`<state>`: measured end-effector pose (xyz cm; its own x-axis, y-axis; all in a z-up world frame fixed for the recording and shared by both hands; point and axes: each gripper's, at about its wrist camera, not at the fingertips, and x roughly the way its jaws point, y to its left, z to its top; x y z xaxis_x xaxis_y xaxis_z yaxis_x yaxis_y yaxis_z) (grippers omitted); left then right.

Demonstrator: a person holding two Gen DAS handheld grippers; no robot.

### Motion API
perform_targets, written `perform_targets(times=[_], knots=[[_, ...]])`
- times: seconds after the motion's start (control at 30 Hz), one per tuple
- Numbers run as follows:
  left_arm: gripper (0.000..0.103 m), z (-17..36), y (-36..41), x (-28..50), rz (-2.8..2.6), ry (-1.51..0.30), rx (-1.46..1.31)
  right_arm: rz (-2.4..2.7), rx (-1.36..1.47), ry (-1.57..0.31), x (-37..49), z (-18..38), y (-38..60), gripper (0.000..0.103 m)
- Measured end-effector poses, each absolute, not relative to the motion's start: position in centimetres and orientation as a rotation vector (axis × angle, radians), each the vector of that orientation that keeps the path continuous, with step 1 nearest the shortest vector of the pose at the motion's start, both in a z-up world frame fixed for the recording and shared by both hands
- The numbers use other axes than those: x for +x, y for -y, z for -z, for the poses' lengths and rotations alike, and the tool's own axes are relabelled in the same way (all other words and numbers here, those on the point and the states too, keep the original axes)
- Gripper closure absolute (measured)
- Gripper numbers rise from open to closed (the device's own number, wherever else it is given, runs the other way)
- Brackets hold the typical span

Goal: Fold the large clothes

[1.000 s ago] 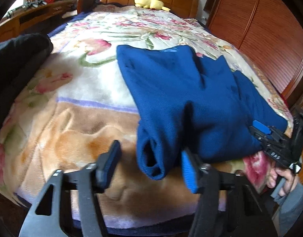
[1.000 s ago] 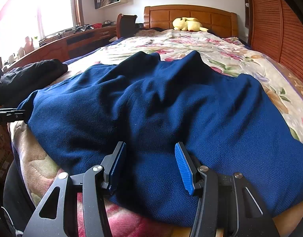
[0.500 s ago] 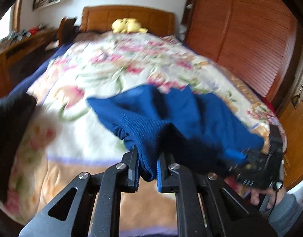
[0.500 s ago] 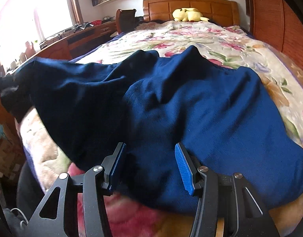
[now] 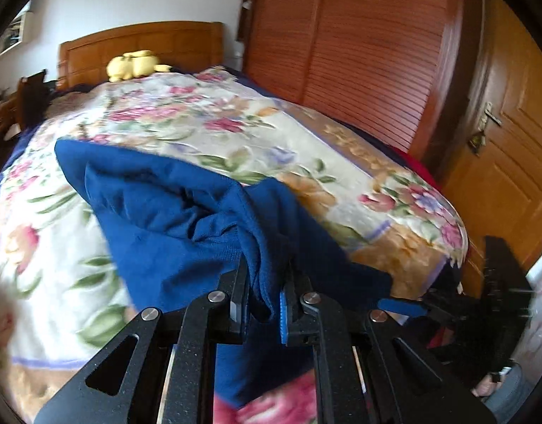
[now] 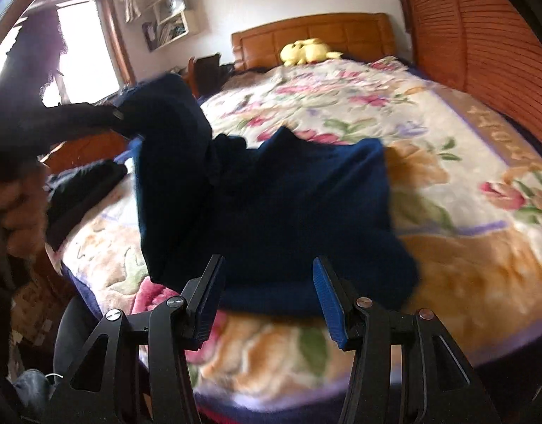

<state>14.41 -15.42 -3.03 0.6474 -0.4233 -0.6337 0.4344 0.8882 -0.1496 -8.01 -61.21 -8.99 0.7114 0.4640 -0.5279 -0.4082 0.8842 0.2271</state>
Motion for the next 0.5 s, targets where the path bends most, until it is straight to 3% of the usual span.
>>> perform_targets(times=[0.27, 0.5], knots=[[0.091, 5.6, 23.3, 13.2, 0.627, -0.787, 0.062, -0.414, 0.13, -0.572, -11.5, 8.4, 66.3, 0.05], [0.088, 6.8, 24.3, 12.9, 0.575, -0.824, 0.107, -0.392, 0.12, -0.606, -12.3, 9.1, 66.7, 0.05]])
